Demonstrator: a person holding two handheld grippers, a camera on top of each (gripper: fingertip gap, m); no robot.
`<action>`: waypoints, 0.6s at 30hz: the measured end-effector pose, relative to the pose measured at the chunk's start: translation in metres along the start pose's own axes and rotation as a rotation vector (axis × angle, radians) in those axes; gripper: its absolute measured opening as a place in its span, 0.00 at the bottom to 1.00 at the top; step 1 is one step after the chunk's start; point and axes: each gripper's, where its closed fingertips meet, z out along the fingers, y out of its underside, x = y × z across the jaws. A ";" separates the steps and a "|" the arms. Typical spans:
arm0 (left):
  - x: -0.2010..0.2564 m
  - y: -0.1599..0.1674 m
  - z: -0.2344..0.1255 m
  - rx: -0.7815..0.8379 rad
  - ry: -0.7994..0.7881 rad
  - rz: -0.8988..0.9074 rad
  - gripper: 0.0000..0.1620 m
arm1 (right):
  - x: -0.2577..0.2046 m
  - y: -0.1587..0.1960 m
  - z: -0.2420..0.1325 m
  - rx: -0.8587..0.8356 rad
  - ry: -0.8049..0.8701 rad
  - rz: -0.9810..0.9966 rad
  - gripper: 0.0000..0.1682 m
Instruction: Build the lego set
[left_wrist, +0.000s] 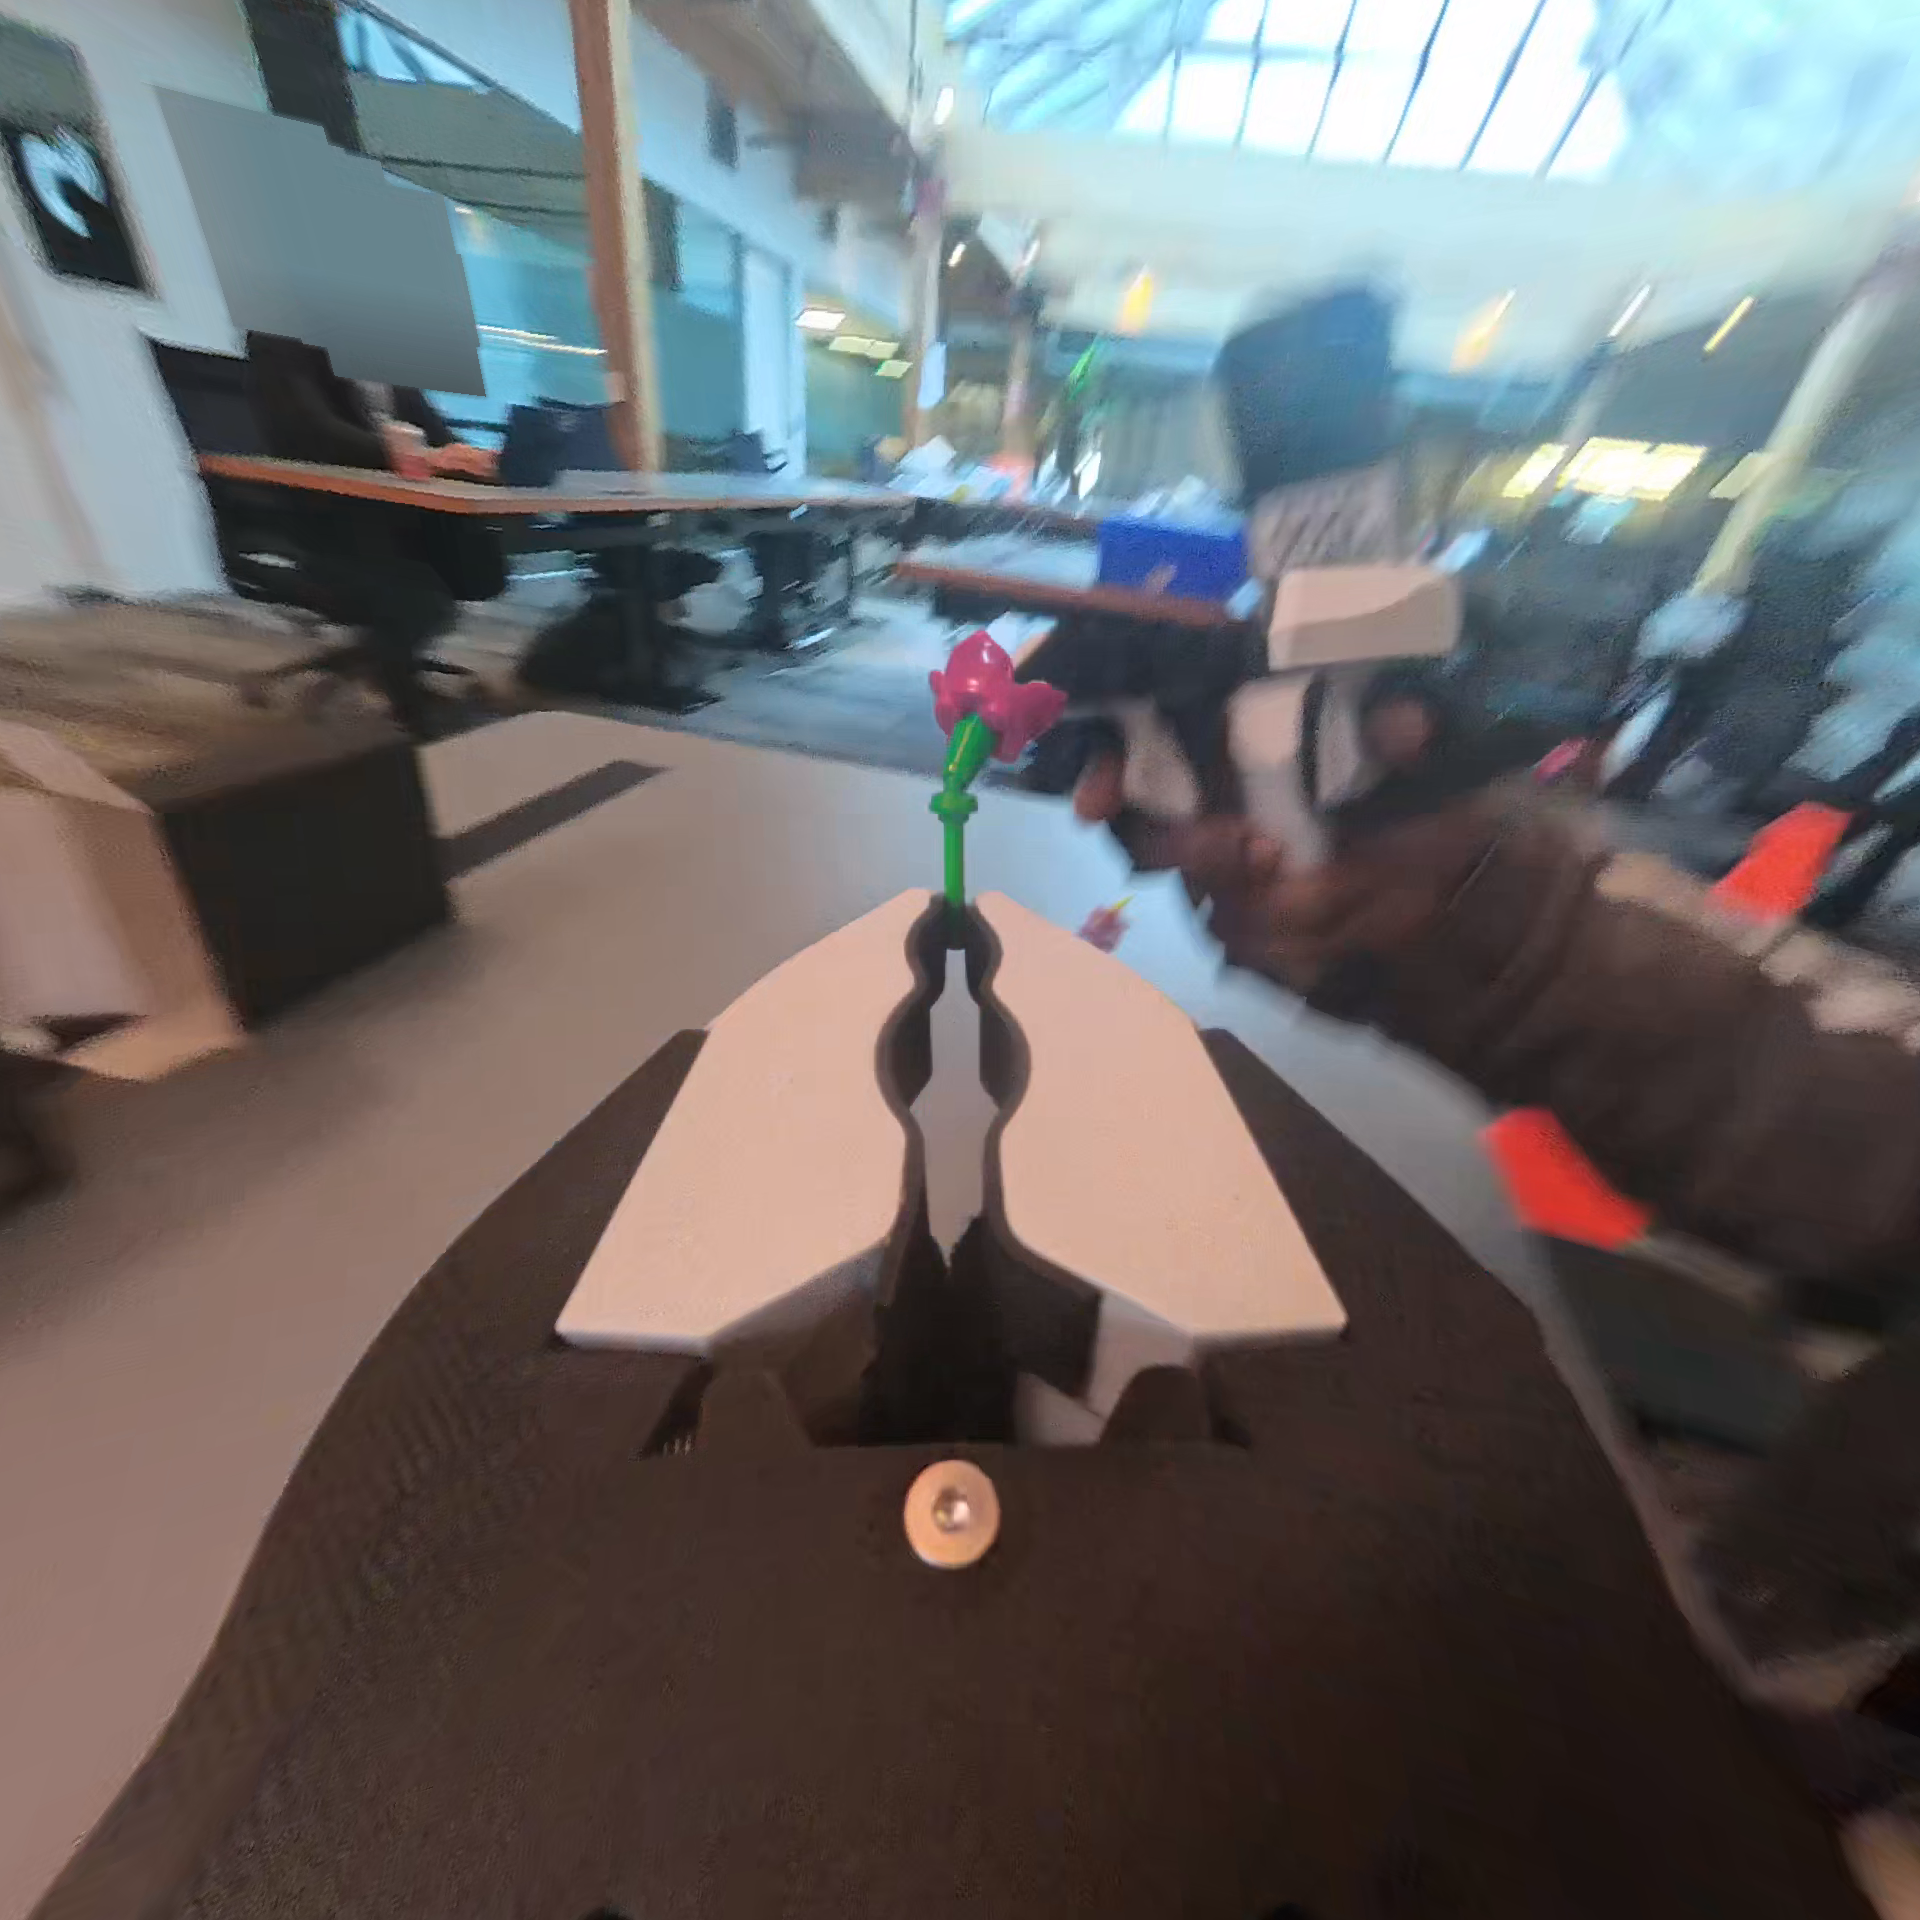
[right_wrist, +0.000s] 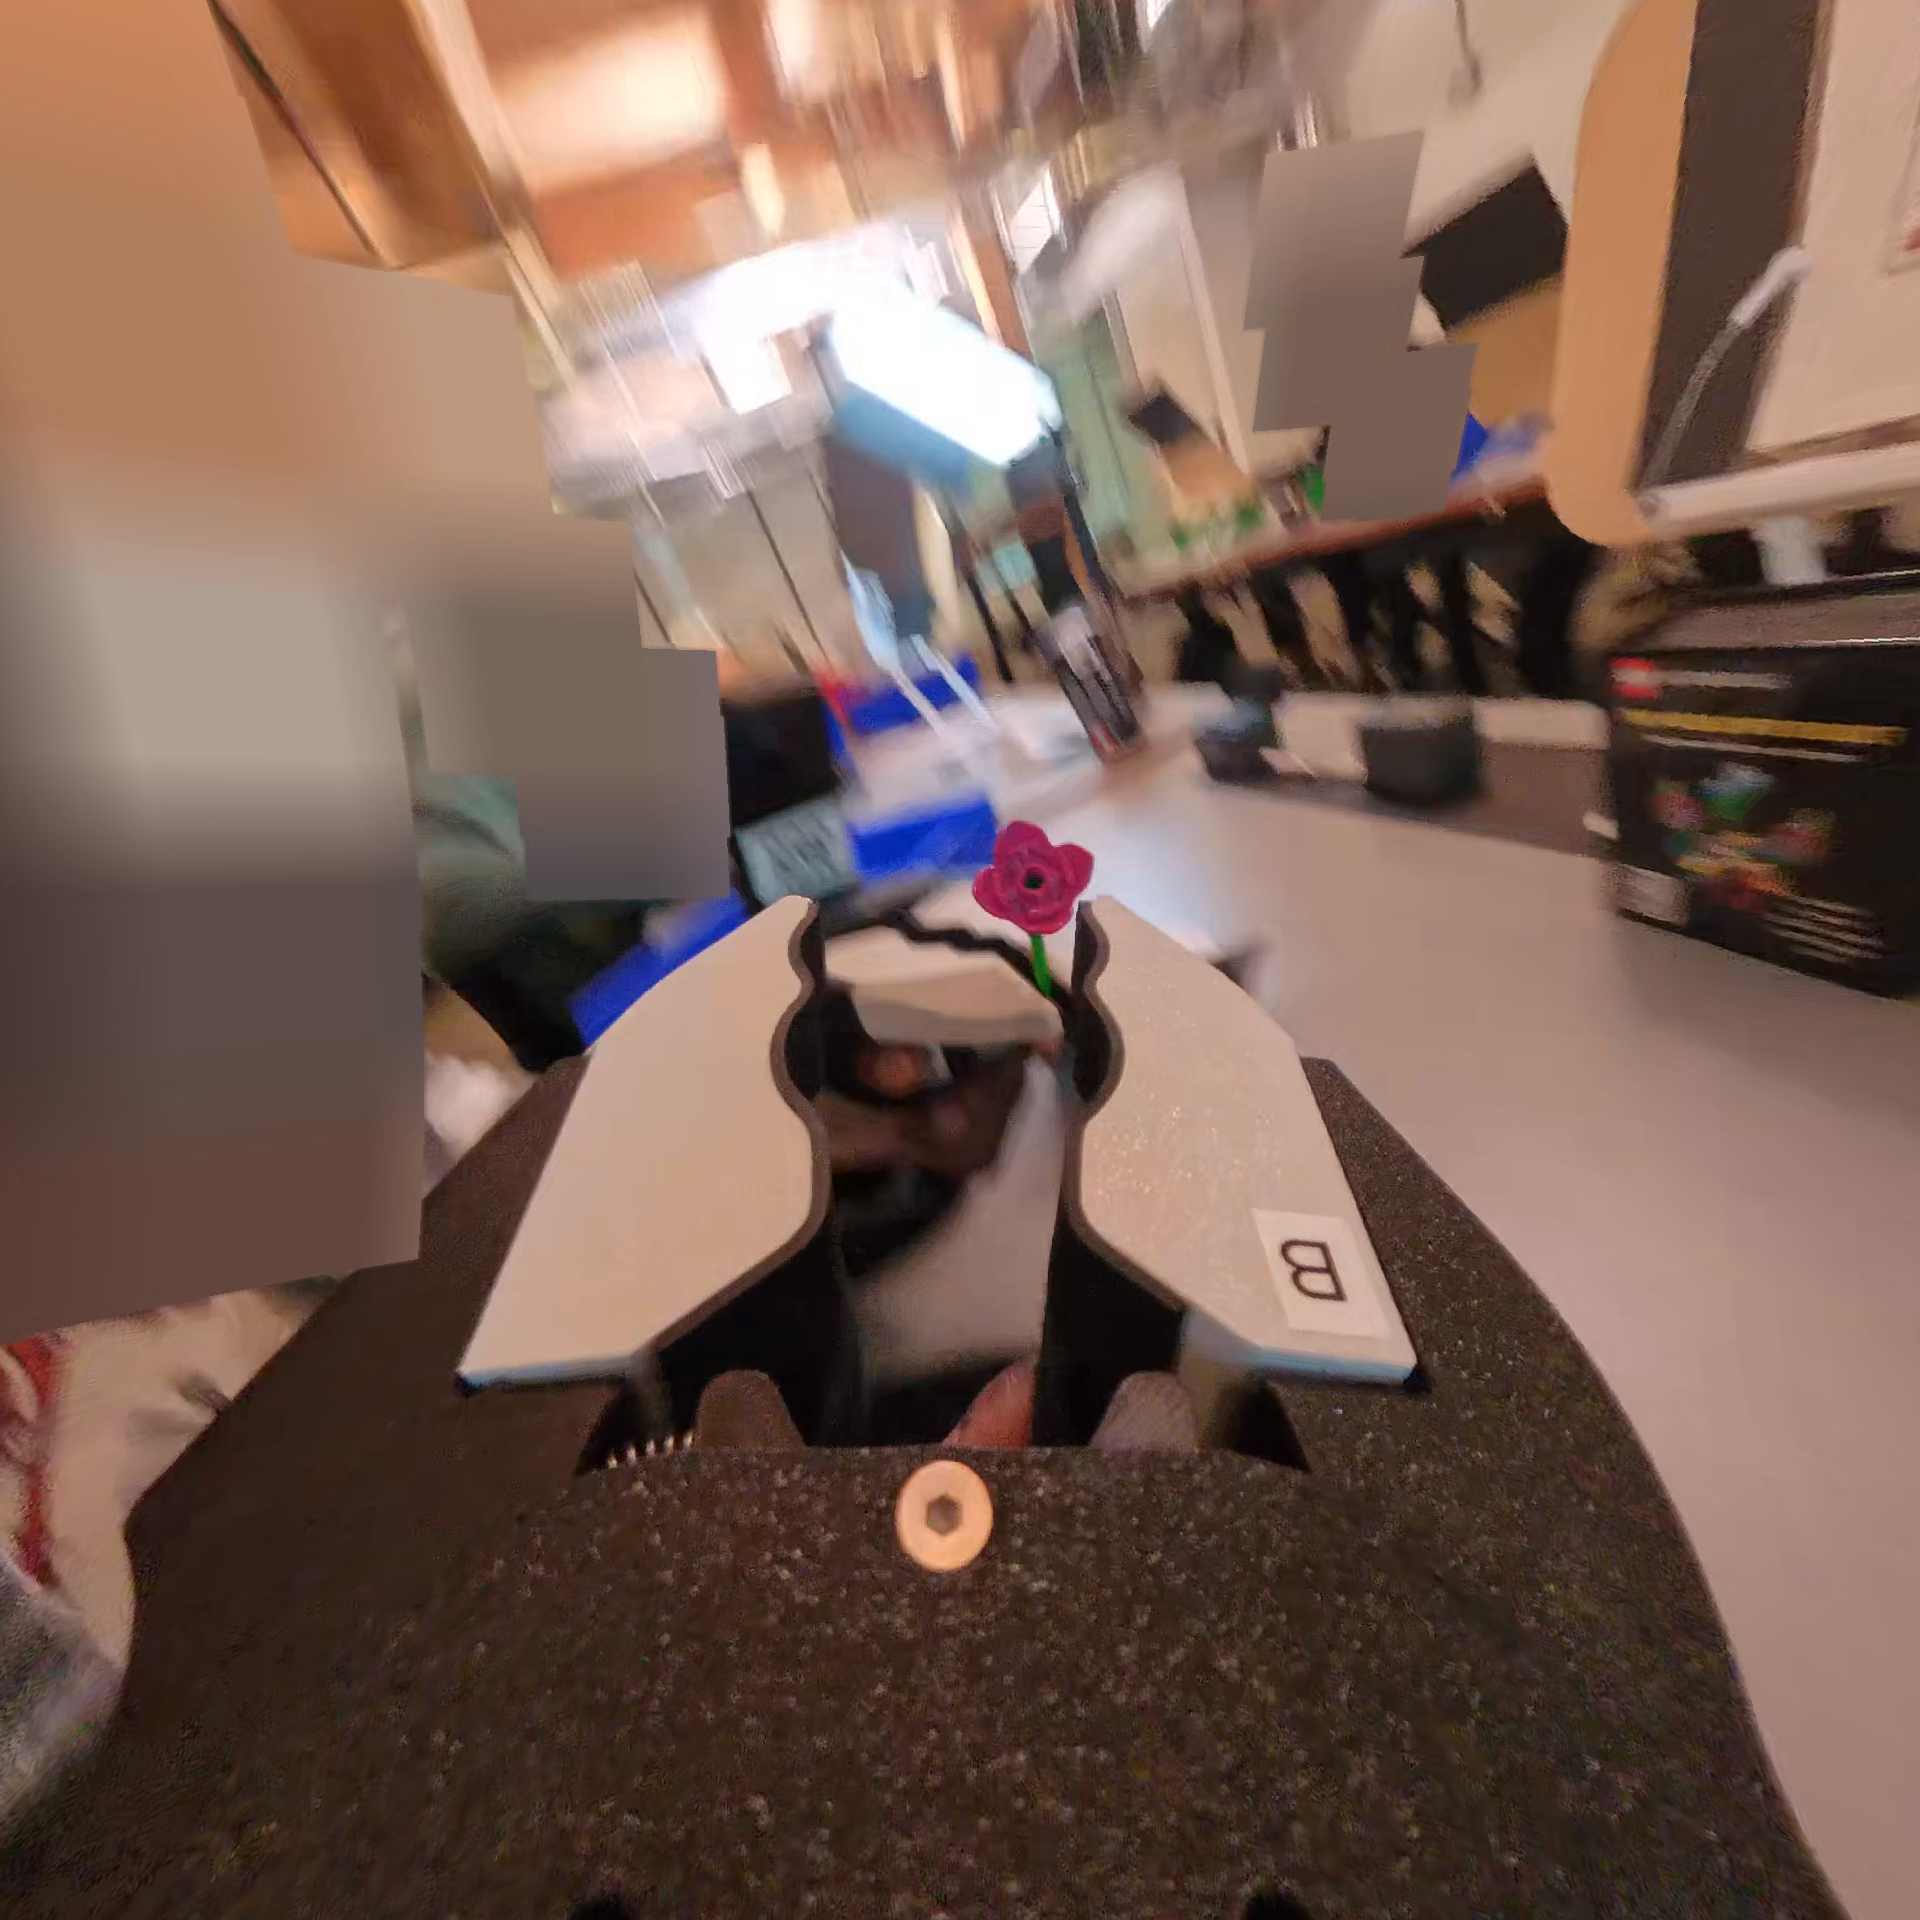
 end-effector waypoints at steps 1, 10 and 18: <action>0.001 0.003 0.002 -0.038 -0.034 0.095 0.02 | 0.004 0.006 -0.008 -0.137 0.062 -0.117 0.26; 0.032 0.017 0.033 -0.132 -0.011 0.271 0.02 | 0.005 0.015 -0.045 -0.571 0.070 -0.454 0.22; 0.045 0.024 0.055 -0.154 0.037 0.287 0.02 | 0.015 0.022 -0.060 -0.579 0.073 -0.489 0.15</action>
